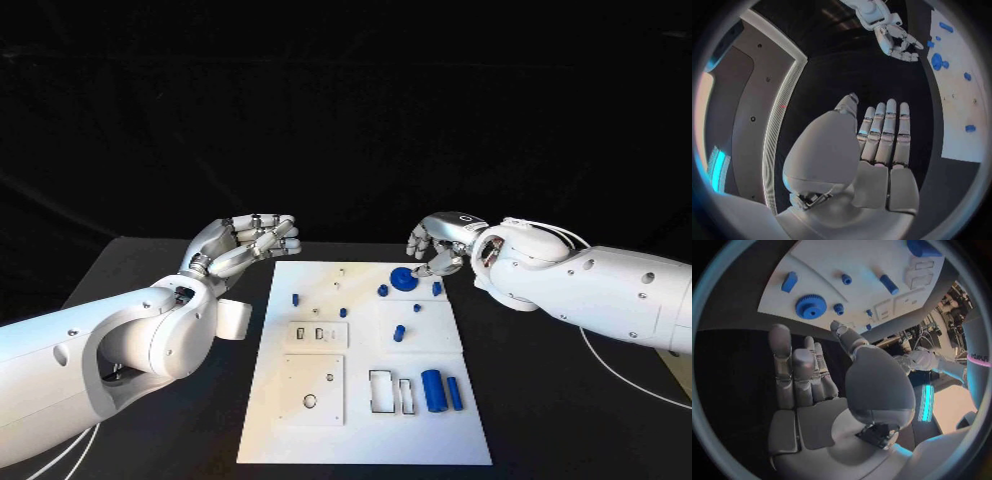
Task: Assemble the parts on the task board
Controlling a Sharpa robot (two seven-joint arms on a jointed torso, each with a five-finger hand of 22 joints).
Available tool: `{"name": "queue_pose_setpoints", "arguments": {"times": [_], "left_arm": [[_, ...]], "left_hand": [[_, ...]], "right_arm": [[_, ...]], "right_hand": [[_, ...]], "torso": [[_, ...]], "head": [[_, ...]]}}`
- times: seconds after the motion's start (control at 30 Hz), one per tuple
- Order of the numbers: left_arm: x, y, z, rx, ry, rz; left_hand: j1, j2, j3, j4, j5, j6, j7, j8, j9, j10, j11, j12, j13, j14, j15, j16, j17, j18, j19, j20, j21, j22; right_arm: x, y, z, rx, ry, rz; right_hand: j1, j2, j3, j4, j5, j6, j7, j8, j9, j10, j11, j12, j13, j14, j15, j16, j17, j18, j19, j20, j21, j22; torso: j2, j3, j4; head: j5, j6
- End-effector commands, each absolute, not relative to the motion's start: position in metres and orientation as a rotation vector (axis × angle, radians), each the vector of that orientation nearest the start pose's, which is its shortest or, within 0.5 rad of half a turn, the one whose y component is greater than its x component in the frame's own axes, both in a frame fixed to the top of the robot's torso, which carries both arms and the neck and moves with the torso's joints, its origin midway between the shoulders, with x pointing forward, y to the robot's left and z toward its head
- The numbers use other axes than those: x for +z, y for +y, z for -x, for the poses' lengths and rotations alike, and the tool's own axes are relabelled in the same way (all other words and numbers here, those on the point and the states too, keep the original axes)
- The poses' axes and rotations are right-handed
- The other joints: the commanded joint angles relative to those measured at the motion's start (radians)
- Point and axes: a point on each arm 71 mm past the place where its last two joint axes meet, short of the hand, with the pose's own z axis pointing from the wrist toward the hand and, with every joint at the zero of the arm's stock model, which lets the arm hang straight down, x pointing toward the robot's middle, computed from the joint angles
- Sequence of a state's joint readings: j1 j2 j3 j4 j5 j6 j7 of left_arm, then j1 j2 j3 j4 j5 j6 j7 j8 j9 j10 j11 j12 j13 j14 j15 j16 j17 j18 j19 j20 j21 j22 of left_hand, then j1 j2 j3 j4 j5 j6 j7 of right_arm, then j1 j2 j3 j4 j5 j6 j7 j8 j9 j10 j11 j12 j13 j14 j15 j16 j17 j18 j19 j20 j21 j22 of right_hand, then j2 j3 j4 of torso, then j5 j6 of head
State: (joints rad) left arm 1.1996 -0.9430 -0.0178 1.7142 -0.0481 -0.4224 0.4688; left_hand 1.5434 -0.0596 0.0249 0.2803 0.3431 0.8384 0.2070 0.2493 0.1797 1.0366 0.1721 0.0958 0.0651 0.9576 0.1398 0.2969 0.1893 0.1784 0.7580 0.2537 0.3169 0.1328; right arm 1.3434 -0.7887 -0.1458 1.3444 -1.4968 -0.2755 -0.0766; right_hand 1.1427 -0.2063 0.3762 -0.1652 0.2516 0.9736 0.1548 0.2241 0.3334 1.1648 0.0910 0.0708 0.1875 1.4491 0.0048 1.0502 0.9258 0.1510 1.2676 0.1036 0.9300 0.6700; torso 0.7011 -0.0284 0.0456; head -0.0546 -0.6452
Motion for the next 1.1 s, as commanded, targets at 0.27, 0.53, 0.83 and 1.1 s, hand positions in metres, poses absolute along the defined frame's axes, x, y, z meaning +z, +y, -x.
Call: {"name": "queue_pose_setpoints", "arguments": {"times": [0.27,0.53,0.83,1.1], "left_arm": [[-0.142,0.205,-0.454,-1.606,1.327,1.012],[-0.140,0.203,-0.453,-1.613,1.331,1.009],[-0.138,0.203,-0.454,-1.614,1.332,1.009],[-0.138,0.203,-0.455,-1.613,1.333,1.013]], "left_hand": [[-0.008,-0.011,-0.004,0.007,-0.008,0.001,0.007,-0.002,-0.001,-0.004,0.006,-0.009,0.000,-0.010,0.002,-0.008,0.002,0.004,0.006,0.000,-0.001,-0.002],[-0.010,-0.012,-0.004,0.007,-0.009,-0.001,0.008,-0.004,-0.001,-0.005,0.006,-0.011,0.000,-0.011,0.003,-0.009,0.002,0.004,0.006,0.000,-0.001,-0.003],[-0.014,-0.013,-0.006,0.006,-0.012,-0.005,0.010,-0.006,-0.002,-0.008,0.008,-0.016,0.000,-0.015,0.004,-0.013,0.002,0.003,0.006,0.001,-0.003,-0.005],[-0.016,-0.012,-0.006,0.006,-0.013,-0.007,0.011,-0.007,-0.002,-0.009,0.009,-0.018,0.000,-0.016,0.005,-0.015,0.003,0.003,0.006,0.002,-0.003,-0.006]], "right_arm": [[-0.166,-0.225,-0.534,0.351,1.698,0.312],[-0.168,-0.228,-0.539,0.347,1.733,0.264],[-0.165,-0.224,-0.538,0.406,1.684,0.249],[-0.161,-0.203,-0.522,0.495,1.631,0.318]], "right_hand": [[0.040,0.007,-0.037,0.028,-0.009,-0.030,-0.011,-0.037,0.015,0.117,-0.025,0.072,0.055,0.049,-0.015,0.231,0.207,-0.049,0.070,-0.005,0.304,0.378],[0.065,0.006,-0.080,0.059,-0.001,-0.049,-0.032,-0.048,0.057,0.250,-0.050,1.210,1.108,0.112,-0.030,0.500,0.599,-0.090,0.146,-0.022,0.478,0.633],[0.055,-0.030,0.014,0.117,-0.004,-0.047,-0.003,-0.045,0.093,-0.120,-0.010,0.260,0.315,0.069,-0.002,0.391,0.381,-0.066,0.079,0.004,0.397,0.538],[0.077,-0.046,0.103,0.115,-0.001,-0.006,0.007,-0.045,0.091,-0.103,0.008,0.099,0.167,0.070,0.013,0.405,0.386,-0.072,0.101,0.019,0.418,0.579]], "torso": [[0.020,-0.0043,0.0114],[0.024,-0.0066,0.0158],[0.031,-0.0070,0.0155],[0.037,-0.0067,0.0126]], "head": [[-0.010,0.003],[-0.013,0.001],[-0.012,0.003],[-0.011,0.001]]}}
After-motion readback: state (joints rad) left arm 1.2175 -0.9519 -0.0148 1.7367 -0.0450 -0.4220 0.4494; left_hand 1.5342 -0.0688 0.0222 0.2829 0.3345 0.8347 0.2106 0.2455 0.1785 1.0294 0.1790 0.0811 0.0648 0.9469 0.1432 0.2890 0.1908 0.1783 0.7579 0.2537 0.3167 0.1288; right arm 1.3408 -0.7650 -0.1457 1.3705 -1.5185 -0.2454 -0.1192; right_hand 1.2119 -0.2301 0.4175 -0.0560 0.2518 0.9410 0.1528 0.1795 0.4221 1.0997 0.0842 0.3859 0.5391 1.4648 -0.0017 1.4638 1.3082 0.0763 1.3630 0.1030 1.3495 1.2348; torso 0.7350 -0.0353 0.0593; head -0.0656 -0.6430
